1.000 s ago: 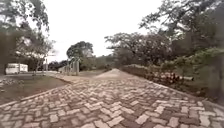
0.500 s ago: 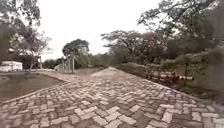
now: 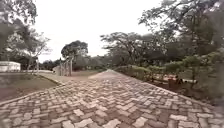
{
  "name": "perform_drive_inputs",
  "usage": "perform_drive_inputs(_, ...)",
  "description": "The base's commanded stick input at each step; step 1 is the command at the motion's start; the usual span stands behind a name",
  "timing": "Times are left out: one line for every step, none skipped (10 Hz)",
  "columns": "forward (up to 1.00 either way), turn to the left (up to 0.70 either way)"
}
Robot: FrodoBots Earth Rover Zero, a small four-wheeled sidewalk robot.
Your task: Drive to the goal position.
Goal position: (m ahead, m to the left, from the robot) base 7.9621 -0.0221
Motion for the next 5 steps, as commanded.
perform_drive_inputs(0.7,0.0)
perform_drive_inputs(0.7,0.0)
perform_drive_inputs(0.7,0.0)
perform_drive_inputs(0.7,-0.13)
perform_drive_inputs(0.7,-0.31)
